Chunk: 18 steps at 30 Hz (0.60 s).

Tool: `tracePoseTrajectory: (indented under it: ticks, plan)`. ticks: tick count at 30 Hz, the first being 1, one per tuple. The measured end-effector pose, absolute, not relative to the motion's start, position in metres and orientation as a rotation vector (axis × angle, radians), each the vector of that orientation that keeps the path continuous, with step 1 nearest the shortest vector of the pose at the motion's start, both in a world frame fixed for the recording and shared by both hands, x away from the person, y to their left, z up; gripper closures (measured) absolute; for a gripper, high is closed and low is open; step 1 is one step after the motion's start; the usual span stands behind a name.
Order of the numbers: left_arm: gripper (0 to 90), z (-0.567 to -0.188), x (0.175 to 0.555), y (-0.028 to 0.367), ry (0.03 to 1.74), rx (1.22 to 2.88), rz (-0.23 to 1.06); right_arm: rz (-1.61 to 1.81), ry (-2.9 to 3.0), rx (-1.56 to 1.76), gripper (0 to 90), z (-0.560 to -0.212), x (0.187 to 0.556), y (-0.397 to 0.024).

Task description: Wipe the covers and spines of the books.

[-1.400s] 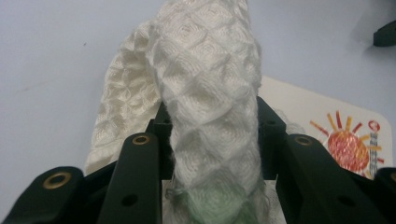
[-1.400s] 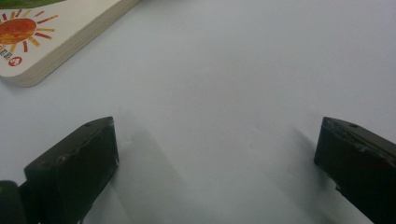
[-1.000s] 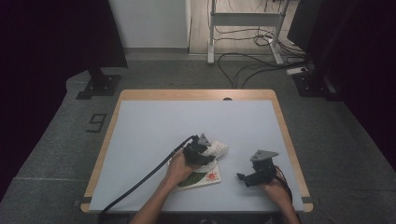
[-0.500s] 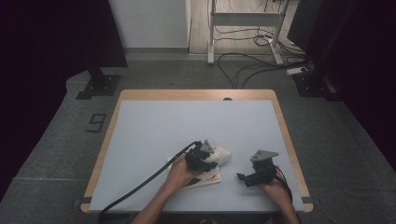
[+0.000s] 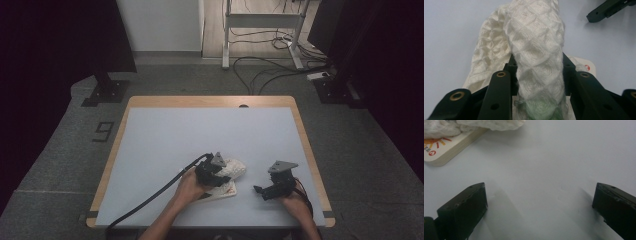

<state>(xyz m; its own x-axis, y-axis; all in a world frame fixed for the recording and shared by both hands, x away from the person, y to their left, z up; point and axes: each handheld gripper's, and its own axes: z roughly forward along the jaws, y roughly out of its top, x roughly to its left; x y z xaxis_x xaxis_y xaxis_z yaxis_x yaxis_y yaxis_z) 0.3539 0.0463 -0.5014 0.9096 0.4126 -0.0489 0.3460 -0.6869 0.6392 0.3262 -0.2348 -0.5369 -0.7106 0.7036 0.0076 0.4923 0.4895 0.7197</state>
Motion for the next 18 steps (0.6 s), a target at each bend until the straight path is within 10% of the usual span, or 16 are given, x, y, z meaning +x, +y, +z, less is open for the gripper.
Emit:
tracePoseTrajectory:
  ticks: [18]
  plan:
    - [64.0, -0.501, 0.342, 0.088, 0.581, 2.365, 0.122, 1.046, 2.450, 1.012, 0.0, -0.537, 0.326, -0.235]
